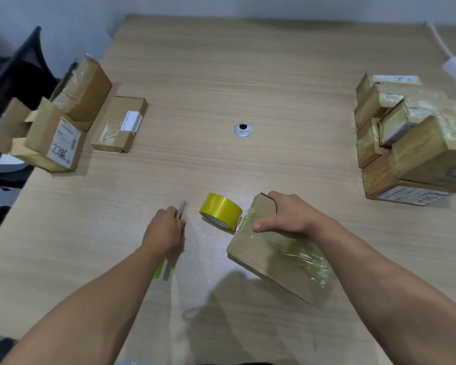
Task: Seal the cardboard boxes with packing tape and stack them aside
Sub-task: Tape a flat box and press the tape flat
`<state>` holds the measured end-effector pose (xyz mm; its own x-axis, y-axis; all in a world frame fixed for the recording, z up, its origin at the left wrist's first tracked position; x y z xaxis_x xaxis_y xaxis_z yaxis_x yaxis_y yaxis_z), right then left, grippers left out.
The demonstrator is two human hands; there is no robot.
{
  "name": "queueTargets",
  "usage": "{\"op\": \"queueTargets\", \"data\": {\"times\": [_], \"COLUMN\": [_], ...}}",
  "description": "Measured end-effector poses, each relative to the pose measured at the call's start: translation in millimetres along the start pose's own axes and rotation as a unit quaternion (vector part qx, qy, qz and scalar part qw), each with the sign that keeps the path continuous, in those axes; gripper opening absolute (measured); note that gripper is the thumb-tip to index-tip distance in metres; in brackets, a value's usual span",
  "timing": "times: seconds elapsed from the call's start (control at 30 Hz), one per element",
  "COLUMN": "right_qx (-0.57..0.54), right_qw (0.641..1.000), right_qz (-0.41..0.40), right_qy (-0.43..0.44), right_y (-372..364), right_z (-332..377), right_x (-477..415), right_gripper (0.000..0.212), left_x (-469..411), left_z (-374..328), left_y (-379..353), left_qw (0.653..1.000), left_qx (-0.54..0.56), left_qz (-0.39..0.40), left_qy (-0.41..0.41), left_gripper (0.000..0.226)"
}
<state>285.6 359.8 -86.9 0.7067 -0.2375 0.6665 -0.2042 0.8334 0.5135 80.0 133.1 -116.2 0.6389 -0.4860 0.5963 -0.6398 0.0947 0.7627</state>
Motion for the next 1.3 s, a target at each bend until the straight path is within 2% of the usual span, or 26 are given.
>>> {"op": "queueTargets", "data": {"times": [0.17,0.47,0.53,0.6,0.63,0.7,0.8,0.87,0.97,1.17,1.3], "right_qx": [-0.006,-0.016,-0.016,-0.021,-0.022,-0.021,-0.015,0.0,0.012,0.0,0.008], "right_qw": [1.0,1.0,1.0,1.0,1.0,1.0,1.0,1.0,1.0,1.0,1.0], "right_qz": [-0.003,0.001,0.002,0.0,0.0,0.0,-0.001,-0.001,0.003,-0.005,0.001], "right_qy": [-0.001,0.005,0.007,0.008,0.007,0.006,0.002,-0.002,-0.006,-0.002,0.004], "right_y": [2.6,3.2,3.0,3.3,3.7,4.5,5.6,5.8,4.6,4.7,2.6], "right_z": [-2.7,-2.6,-2.1,-1.9,-2.4,-1.1,0.7,0.1,-2.9,-6.6,-3.8], "right_x": [-0.7,-2.1,-1.9,-1.4,-1.1,-1.1,0.5,1.4,2.2,0.9,-1.9], "right_gripper": [0.08,0.077,0.075,0.071,0.071,0.075,0.086,0.096,0.097,0.091,0.091], "left_x": [1.2,-10.7,-7.4,3.8,10.7,18.0,12.9,8.6,8.6,6.0,7.0], "left_z": [3.6,5.0,-15.3,-56.5,-81.6,-124.5,-153.5,-156.1,-156.7,-145.6,-137.2], "left_y": [-5.2,4.3,22.0,44.4,51.2,49.1,25.7,11.4,8.5,11.2,10.1], "left_qw": [0.999,1.0,0.997,0.977,0.964,0.939,0.907,0.895,0.892,0.917,0.923], "left_qx": [0.015,-0.007,-0.028,-0.031,-0.047,-0.127,-0.248,-0.258,-0.244,-0.138,-0.08], "left_qz": [-0.027,-0.004,-0.07,-0.134,-0.117,-0.01,0.176,0.243,0.257,0.258,0.299], "left_qy": [0.017,0.015,-0.034,-0.161,-0.232,-0.318,-0.291,-0.272,-0.282,-0.269,-0.23], "left_gripper": [0.02,0.023,0.024,0.027,0.029,0.037,0.046,0.043,0.035,0.009,0.014]}}
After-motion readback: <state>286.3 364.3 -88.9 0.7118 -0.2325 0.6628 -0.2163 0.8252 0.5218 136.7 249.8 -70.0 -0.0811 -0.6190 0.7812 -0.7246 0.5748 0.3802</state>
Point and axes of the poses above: each hand's wrist, its own x-axis away from the middle knuckle, its own y-axis out of the back of the hand, z = x × y, the point moved 5 cm from there along -x, towards the middle knuckle, and after that the axes turned 11 degrees about z, right-handed, at the moved point
